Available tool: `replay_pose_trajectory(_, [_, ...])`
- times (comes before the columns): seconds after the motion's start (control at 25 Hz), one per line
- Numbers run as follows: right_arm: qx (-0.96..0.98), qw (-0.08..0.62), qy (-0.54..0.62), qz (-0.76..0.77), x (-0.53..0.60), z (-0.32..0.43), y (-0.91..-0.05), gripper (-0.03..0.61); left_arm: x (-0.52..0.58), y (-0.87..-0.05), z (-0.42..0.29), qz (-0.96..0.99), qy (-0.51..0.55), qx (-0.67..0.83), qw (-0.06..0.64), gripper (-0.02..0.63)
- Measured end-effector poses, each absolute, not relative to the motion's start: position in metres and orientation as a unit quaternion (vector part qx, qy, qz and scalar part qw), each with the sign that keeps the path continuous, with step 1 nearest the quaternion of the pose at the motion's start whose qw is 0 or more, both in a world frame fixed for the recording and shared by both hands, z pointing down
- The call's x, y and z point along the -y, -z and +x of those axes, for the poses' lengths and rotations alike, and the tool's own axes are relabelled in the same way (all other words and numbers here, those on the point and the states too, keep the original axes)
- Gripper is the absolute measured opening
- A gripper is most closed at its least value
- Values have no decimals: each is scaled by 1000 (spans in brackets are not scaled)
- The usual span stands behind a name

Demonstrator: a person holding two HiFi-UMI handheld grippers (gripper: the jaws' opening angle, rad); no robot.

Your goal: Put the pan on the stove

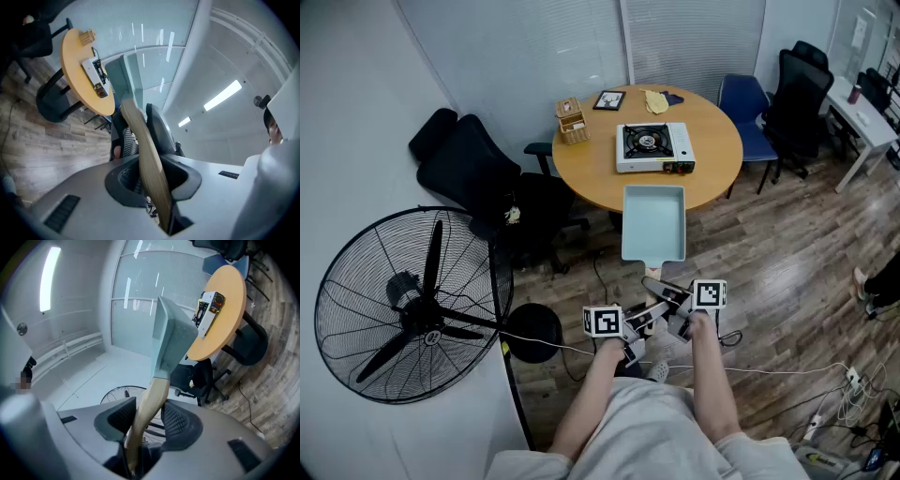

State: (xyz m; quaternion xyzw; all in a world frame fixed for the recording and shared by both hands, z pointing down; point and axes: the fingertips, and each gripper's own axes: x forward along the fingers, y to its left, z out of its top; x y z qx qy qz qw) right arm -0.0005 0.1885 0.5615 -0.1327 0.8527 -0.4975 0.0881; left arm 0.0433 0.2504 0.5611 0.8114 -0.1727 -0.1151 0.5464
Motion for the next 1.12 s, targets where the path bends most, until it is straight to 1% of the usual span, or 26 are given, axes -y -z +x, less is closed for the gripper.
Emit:
replay_pose_trajectory(0.12, [-823,130,537,-133,-185,-2,-548,170,-243,-548,44,820,116,180,530,86])
replay_pose_trajectory(0.28, [-820,157,539,-114,-213,-2,-539,172,-270,-550,46,830,102,195,512,86])
replay_pose_trajectory(0.48, [-832,125,529,-112,-229,-1,-550,175,-286,-559,50,831,100,197,511,89])
replay_pose_trajectory(0.76, [-847,124,507,-103,-230,5,-539,175,-285,-555,58,846,78,217,480,89])
replay_pose_trajectory(1.12, [-849,118,504,-106,-229,13,-532,175,-283,-548,67,849,80,228,469,91])
